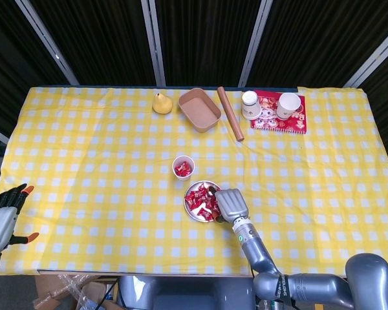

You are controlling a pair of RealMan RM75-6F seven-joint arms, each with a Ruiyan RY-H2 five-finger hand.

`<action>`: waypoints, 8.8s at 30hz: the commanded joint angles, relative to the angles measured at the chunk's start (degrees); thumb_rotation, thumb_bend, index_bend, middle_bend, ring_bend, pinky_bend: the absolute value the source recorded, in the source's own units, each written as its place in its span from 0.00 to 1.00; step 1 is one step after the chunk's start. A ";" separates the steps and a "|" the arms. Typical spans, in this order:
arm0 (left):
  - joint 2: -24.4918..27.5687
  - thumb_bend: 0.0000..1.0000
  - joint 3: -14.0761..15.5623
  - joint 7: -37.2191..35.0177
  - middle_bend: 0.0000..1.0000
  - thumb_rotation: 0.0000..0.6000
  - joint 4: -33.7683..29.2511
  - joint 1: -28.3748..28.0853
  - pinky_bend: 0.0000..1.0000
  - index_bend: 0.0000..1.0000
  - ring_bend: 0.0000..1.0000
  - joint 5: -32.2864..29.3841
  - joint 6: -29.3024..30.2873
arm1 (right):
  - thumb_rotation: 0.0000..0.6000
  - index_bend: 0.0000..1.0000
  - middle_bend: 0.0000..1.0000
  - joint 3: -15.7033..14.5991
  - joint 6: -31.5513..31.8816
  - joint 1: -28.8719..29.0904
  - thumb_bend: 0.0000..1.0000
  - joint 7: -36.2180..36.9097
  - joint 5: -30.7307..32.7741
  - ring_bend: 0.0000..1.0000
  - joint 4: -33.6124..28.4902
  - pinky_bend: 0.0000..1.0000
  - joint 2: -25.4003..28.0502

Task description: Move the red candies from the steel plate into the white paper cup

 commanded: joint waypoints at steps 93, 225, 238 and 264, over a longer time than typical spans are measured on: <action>1.27 0.02 -0.04 -1.85 0.00 1.00 -1.42 -0.71 0.00 0.00 0.00 -2.27 -2.43 | 1.00 0.38 0.87 13.87 3.57 12.85 0.47 -1.23 3.91 0.90 1.75 0.88 -0.05; 0.64 0.03 -0.22 -0.96 0.00 1.00 -1.05 -0.22 0.00 0.00 0.00 -1.64 -0.82 | 1.00 0.61 0.87 13.38 2.49 5.80 0.47 -2.22 3.68 0.91 -8.92 0.88 5.00; 0.52 0.03 -0.37 -1.06 0.00 1.00 -0.91 -0.29 0.00 0.00 0.00 -2.00 -0.99 | 1.00 0.61 0.87 17.52 -2.02 15.36 0.47 -4.28 11.85 0.91 3.84 0.88 -1.29; 0.97 0.03 -0.41 -2.16 0.00 1.00 -1.17 -0.51 0.00 0.00 0.00 -2.38 -1.81 | 1.00 0.43 0.87 14.52 0.33 17.27 0.42 -2.32 8.82 0.91 3.97 0.87 -1.64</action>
